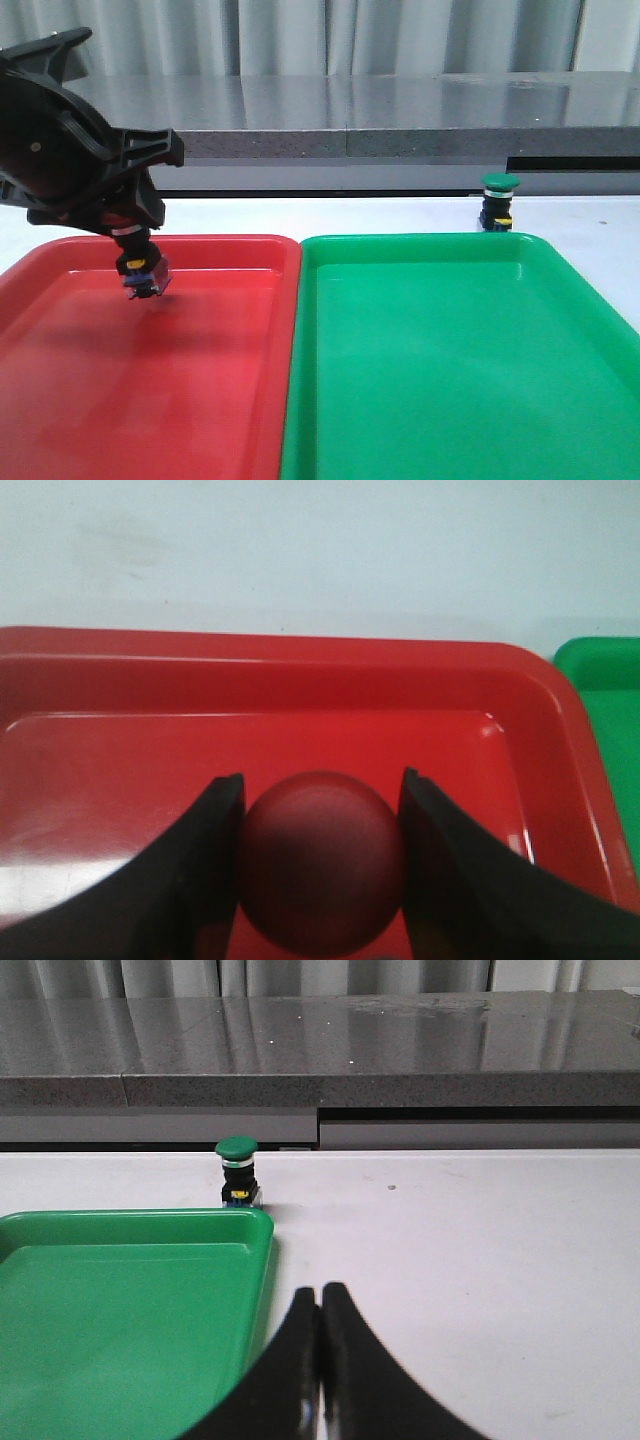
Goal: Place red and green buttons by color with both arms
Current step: 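Carry the red button with the left gripper and lower it into the red tray, then open the left gripper and raise it away from the button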
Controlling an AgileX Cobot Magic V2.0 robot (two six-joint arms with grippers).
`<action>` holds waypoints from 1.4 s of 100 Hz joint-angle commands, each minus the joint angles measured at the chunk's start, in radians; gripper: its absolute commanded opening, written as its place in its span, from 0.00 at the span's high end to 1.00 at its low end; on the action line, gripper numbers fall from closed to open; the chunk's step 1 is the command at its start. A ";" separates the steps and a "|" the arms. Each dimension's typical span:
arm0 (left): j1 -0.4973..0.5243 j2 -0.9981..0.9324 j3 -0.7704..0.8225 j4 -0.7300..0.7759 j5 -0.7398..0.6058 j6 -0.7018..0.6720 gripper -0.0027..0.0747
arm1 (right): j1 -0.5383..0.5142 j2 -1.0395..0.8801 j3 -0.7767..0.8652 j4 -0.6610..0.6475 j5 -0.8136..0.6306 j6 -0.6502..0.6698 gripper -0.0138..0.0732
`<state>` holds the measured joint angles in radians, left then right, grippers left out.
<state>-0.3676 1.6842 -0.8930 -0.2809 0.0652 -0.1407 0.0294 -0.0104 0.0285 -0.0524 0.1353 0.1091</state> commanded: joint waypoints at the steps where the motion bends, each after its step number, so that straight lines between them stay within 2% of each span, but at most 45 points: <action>1: -0.012 -0.022 -0.027 -0.003 -0.073 -0.005 0.82 | -0.007 -0.020 -0.015 -0.011 -0.088 -0.009 0.92; 19: -0.012 -0.007 -0.027 -0.003 -0.059 -0.005 0.81 | -0.007 -0.020 -0.015 -0.011 -0.088 -0.009 0.92; 31: -0.012 -0.007 -0.027 -0.003 -0.059 -0.005 0.75 | -0.007 -0.020 -0.015 -0.011 -0.088 -0.009 0.92; 62: -0.012 -0.007 -0.027 -0.003 -0.035 -0.005 0.38 | -0.007 -0.020 -0.015 -0.011 -0.088 -0.009 0.92; 71: -0.012 -0.009 -0.027 -0.003 -0.035 -0.005 0.31 | -0.007 -0.020 -0.015 -0.011 -0.088 -0.009 0.92; 140: -0.012 -0.028 -0.030 -0.012 -0.028 -0.005 0.30 | -0.007 -0.020 -0.015 -0.011 -0.088 -0.009 0.92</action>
<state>-0.3676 1.7093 -0.8948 -0.2842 0.0823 -0.1407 0.0294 -0.0104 0.0285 -0.0524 0.1353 0.1091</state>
